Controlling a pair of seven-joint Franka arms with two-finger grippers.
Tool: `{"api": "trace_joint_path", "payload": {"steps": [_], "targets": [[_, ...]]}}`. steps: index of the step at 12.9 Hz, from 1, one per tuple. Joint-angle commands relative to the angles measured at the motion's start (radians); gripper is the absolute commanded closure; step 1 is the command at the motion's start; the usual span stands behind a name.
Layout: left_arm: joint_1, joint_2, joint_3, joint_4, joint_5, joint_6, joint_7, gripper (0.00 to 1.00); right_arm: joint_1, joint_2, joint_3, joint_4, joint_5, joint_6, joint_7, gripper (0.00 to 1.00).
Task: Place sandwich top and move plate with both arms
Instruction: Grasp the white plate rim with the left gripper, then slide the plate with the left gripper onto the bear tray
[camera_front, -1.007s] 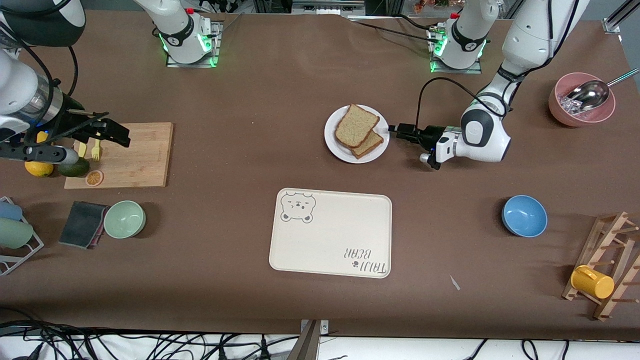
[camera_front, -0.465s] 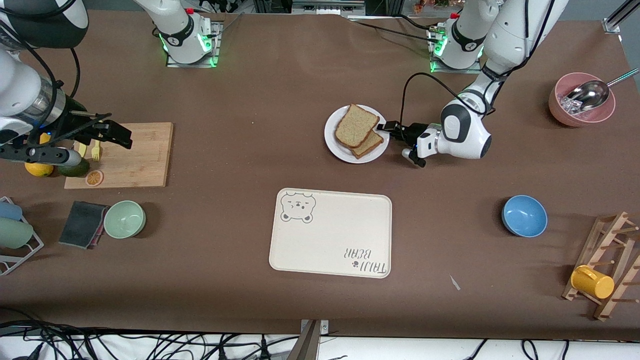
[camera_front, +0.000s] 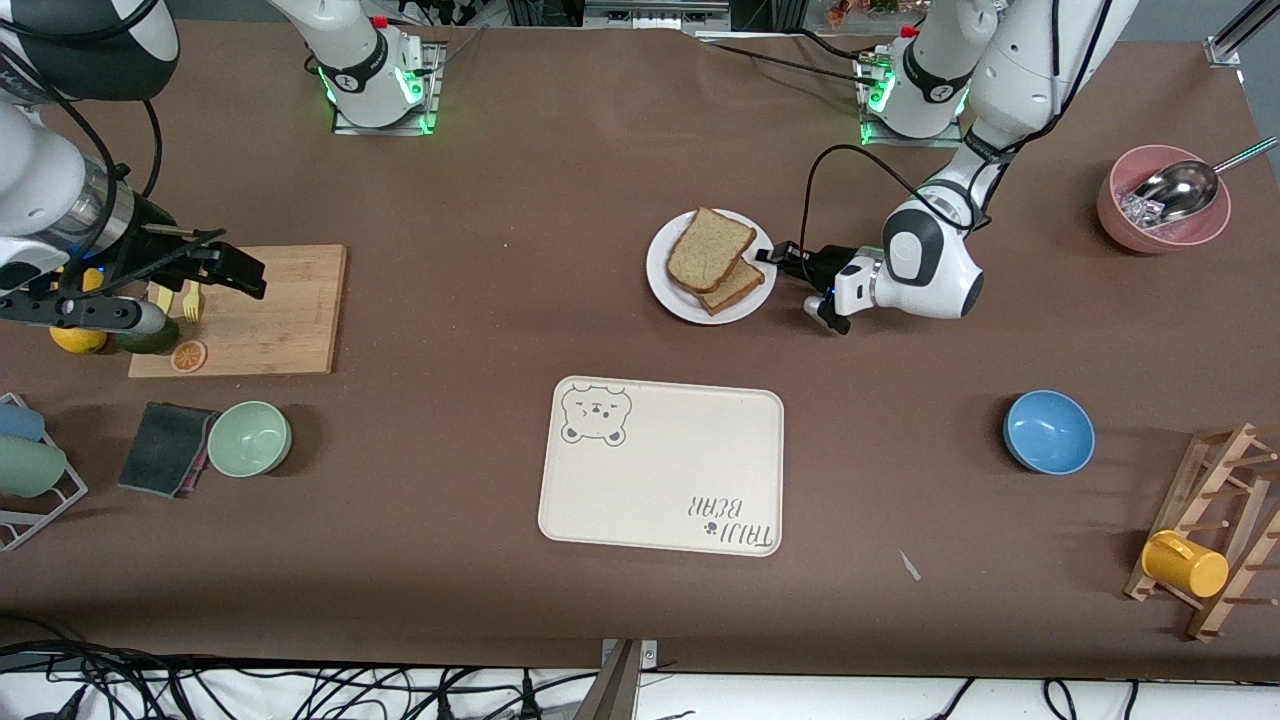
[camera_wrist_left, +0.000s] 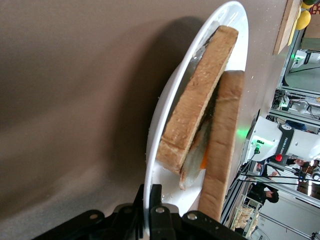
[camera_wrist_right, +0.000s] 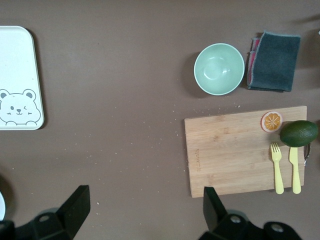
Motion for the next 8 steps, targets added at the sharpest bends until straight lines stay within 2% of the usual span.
{"api": "trace_joint_path", "payload": {"steps": [1, 8], "targets": [[-0.006, 0.002, -0.002, 0.0, -0.031, -0.001, 0.025, 1.0, -0.003, -0.005, 0.003, -0.012, 0.011, 0.013, -0.019, 0.0], [0.101, 0.004, -0.002, 0.06, -0.087, -0.219, -0.007, 1.0, -0.003, -0.005, 0.003, -0.015, 0.011, 0.016, -0.019, 0.0]]}}
